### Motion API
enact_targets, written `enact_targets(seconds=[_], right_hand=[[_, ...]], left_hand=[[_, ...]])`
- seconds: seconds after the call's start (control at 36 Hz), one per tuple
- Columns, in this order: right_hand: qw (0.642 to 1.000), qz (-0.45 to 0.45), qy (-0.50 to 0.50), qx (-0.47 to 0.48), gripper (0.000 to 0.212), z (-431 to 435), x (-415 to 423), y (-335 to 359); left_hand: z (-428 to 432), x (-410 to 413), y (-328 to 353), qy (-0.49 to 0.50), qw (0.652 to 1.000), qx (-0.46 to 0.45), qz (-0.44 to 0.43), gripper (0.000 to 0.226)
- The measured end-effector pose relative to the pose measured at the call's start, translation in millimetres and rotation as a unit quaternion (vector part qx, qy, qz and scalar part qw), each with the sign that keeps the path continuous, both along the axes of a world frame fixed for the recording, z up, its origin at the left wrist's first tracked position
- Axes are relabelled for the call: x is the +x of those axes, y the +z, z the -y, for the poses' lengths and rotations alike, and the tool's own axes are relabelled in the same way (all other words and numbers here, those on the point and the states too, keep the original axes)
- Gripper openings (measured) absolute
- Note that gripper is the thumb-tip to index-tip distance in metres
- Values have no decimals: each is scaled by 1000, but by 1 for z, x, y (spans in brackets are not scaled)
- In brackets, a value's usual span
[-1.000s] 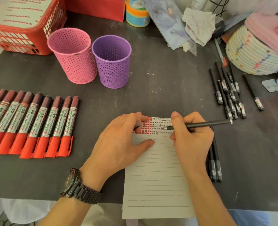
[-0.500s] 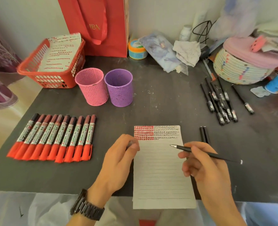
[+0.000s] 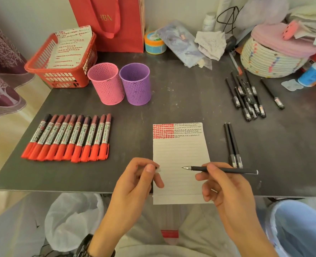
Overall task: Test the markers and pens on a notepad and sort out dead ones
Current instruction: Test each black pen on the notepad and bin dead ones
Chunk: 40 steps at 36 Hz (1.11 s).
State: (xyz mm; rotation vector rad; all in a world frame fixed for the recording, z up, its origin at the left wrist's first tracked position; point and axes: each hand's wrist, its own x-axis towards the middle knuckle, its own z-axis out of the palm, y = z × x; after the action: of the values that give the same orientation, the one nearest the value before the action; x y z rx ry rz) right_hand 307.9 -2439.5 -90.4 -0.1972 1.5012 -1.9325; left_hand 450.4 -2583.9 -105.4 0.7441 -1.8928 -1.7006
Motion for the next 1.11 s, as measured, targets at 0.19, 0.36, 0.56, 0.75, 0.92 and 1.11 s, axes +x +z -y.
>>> enact_targets(seconds=[0.19, 0.36, 0.56, 0.75, 0.92, 1.11], right_hand=[[1000, -13, 13, 5, 28, -1, 8, 0], [999, -21, 27, -2, 28, 1, 15, 4], [999, -30, 26, -1, 24, 5, 19, 7], [999, -39, 30, 9, 7, 6, 21, 3], [999, -35, 39, -1, 23, 8, 23, 3], [997, -51, 63, -7, 26, 10, 27, 0]], left_hand=[[-8, 5, -12, 54, 997, -36, 29, 30], [-12, 1, -6, 71, 995, -62, 24, 31], [-15, -3, 3, 62, 995, -75, 16, 20], [-17, -4, 4, 47, 994, -96, 14, 19], [-19, -5, 4, 49, 991, -120, 10, 19], [-22, -7, 3, 50, 987, -153, -10, 18]])
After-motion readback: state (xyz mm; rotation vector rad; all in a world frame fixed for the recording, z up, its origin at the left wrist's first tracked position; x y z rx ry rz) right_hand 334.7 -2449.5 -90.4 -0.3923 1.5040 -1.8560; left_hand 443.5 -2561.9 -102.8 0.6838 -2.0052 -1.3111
